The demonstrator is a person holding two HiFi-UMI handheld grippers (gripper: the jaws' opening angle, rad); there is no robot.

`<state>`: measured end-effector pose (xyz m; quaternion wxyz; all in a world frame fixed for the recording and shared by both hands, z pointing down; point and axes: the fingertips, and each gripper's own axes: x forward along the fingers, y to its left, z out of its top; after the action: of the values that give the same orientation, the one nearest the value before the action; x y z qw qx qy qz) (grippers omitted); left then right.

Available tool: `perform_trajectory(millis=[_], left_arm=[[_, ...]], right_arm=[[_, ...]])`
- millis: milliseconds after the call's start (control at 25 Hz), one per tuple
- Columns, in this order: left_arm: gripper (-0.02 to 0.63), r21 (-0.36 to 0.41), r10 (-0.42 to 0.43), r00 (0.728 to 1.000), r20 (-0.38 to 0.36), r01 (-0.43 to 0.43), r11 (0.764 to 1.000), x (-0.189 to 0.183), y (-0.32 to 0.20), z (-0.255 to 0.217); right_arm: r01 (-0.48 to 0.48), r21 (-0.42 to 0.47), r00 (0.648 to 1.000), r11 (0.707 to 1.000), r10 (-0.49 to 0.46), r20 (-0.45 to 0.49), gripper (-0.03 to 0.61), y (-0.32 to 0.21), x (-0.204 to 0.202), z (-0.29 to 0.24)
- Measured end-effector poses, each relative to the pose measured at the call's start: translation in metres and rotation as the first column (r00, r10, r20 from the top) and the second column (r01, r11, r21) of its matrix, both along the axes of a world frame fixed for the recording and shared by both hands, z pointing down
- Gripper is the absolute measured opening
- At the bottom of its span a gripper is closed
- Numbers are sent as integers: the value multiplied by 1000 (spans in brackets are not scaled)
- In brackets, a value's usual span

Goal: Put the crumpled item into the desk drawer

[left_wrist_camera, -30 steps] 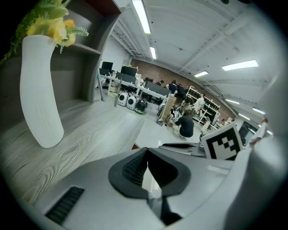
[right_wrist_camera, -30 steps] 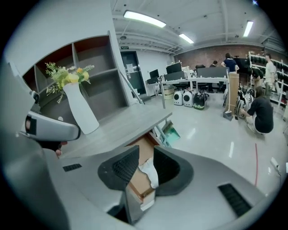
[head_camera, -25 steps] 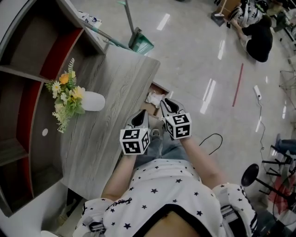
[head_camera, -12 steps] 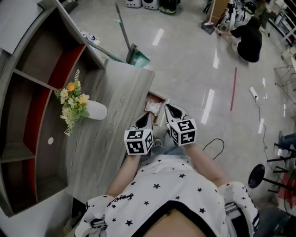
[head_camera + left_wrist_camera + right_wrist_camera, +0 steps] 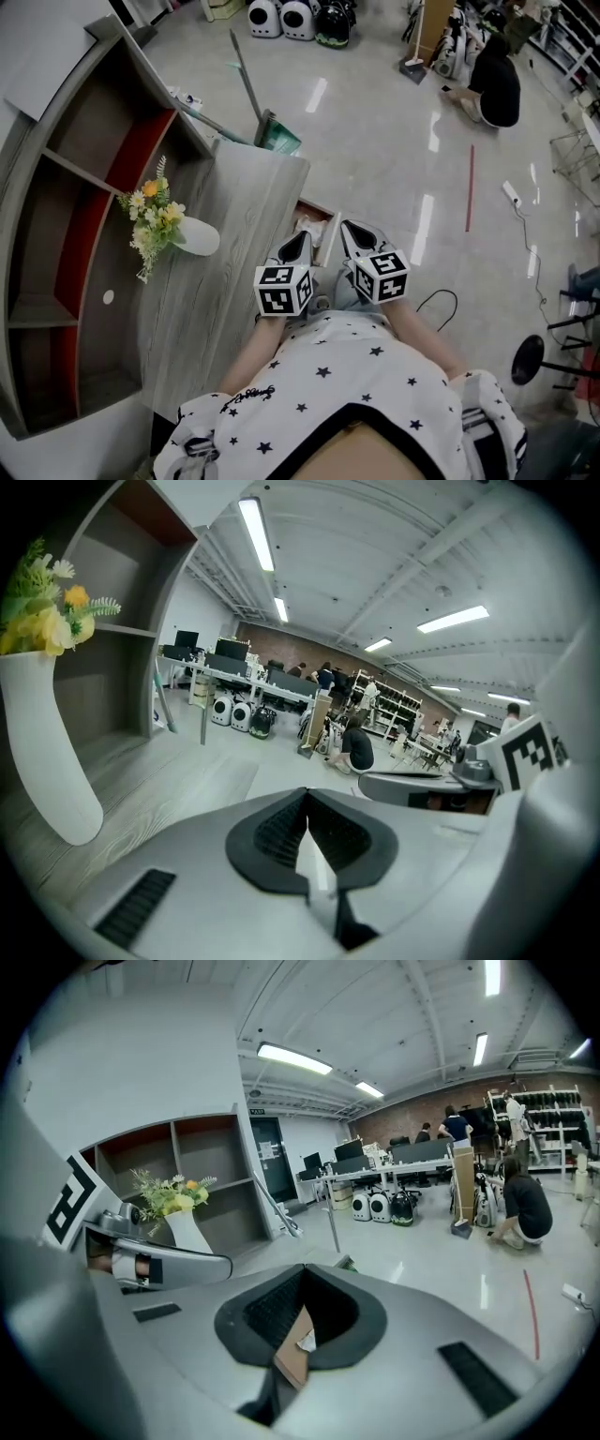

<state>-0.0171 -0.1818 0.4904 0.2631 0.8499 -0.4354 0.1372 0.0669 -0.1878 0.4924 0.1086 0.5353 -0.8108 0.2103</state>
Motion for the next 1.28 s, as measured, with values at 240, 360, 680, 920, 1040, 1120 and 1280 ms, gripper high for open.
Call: perform_trajectory(millis=[240,360,680,920,1040,1120,1280], left_arm=[[14,7,7,1000,1,-7,1000,2,3,-1],[14,7,4,1000,1,-4,1000,1,4,-1],[14,2,3,1000,8,-3,1000,-1,8,0],[14,-4,2,1000,12,-2,1000,-1,12,2],[14,-7,3,1000,14,-3,1000,-2,13,4],[14,-7,1,1000,14,-1,1000,-3,14,4],[14,-8,-5,1000,12,5,1000,-6,14,5]], right_arm=[[9,7,1000,1000,-9,15,-6,8,1,-4],[35,0,999,999,-35,-17,-8,11,-3,-3],[58,25,998,998,-57,-36,-8,16,-10,-9],[53,26,998,998,-52,-29,-8,17,-10,-11],[53,24,998,998,-52,-27,-8,17,-11,-10],[53,21,998,998,-53,-26,-8,18,-12,-9],[50,14,999,999,-50,-17,-8,18,-13,-7]])
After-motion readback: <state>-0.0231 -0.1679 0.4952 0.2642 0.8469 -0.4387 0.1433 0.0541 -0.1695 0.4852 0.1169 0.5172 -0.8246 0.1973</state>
